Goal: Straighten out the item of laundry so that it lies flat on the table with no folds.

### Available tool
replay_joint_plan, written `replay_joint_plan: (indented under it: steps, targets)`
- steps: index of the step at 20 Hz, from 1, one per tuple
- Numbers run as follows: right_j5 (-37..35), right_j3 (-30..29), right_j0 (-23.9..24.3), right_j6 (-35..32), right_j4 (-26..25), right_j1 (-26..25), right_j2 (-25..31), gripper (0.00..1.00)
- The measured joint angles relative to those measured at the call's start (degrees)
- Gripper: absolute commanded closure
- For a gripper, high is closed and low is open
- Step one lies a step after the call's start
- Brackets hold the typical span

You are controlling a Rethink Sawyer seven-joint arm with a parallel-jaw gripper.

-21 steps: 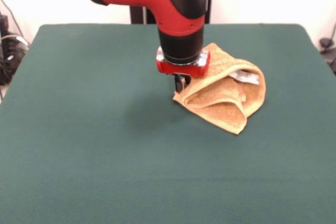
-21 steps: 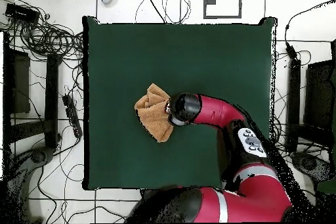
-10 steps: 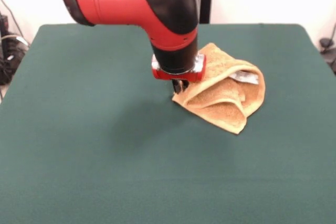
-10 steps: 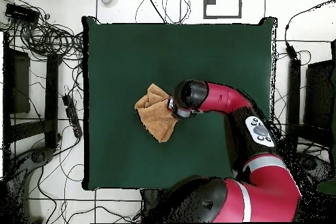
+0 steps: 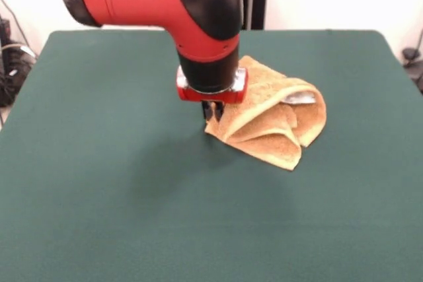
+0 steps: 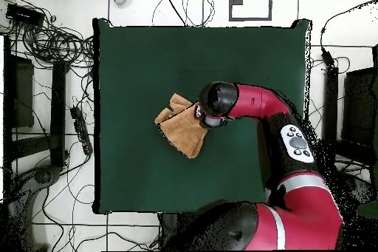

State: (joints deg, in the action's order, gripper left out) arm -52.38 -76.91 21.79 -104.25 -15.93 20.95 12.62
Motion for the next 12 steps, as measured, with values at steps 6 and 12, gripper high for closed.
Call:
replay_joint_plan:
  steps: [6,12]
  targets:
    - [-4.45,1.09,-2.04,0.00,-1.50,5.59,0.00,1.00]
    - [-9.03,2.10,-3.28,0.00,-1.50,10.42,0.00,1.00]
